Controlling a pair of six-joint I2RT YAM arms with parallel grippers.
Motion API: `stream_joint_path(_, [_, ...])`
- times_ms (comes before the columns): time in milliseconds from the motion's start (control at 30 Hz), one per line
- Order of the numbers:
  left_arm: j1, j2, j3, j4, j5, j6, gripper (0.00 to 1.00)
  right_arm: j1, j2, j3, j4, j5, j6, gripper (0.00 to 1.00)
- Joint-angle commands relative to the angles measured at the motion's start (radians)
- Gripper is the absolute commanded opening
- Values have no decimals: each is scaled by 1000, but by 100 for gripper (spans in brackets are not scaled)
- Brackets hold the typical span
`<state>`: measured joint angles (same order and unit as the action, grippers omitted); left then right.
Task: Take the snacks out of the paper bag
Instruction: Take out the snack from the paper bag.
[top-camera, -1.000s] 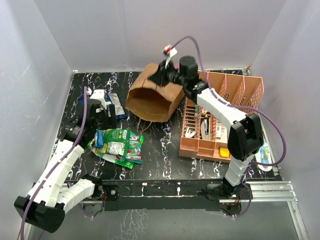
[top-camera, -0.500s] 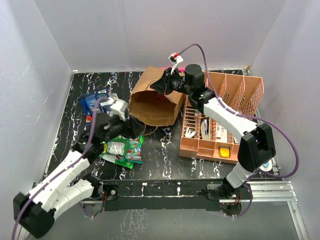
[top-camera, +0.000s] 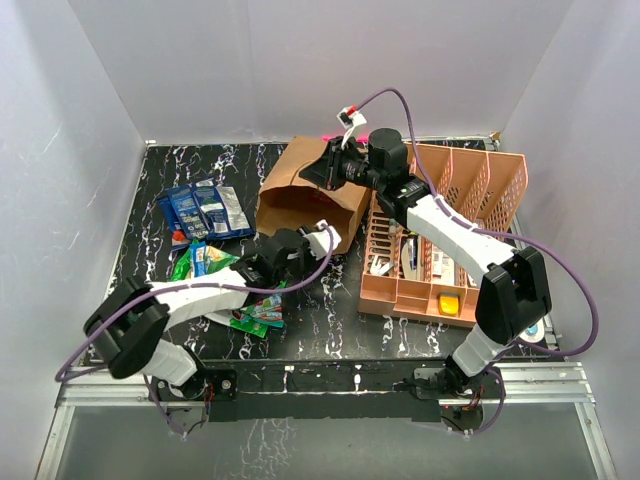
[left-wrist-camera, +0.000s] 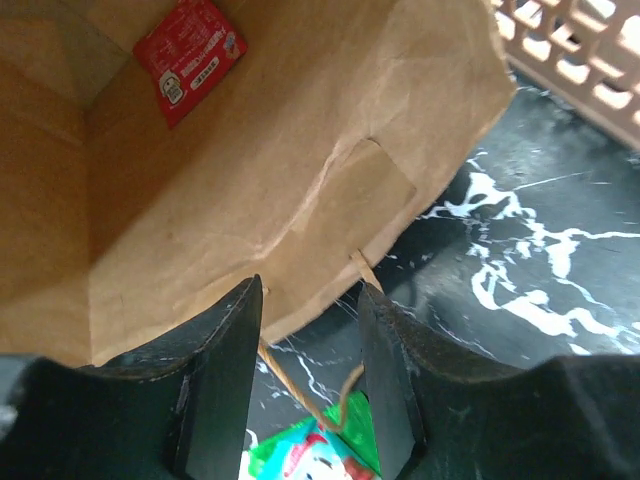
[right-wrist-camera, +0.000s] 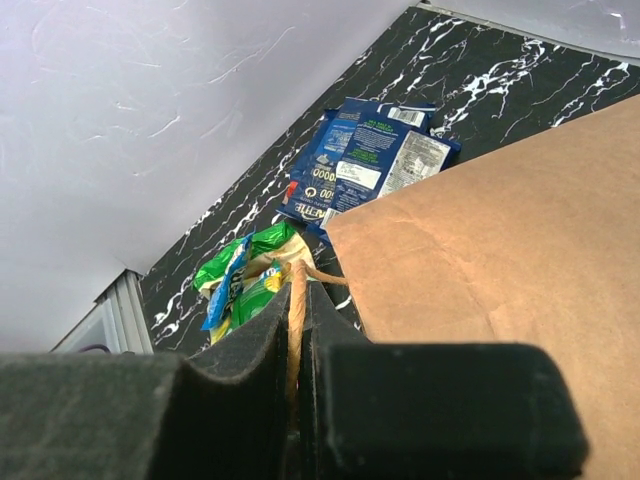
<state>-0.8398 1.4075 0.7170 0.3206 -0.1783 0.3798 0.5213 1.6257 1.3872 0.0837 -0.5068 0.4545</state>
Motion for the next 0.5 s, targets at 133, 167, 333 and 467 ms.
stream_joint_path(133, [44,163,73,259,-56,314,38,-1,-74,63,5,-33,16,7])
stream_joint_path(167, [53,179,76,279,-41,340,38,0,-77,61,4,-37,18,7])
stream_joint_path(333, [93,231,130,276,84,455,38,0,-80,72,-16,-72,25,7])
stream_joint_path(467, [170,241,214,143,296,441,41,0,-81,88,-37,-100,30,7])
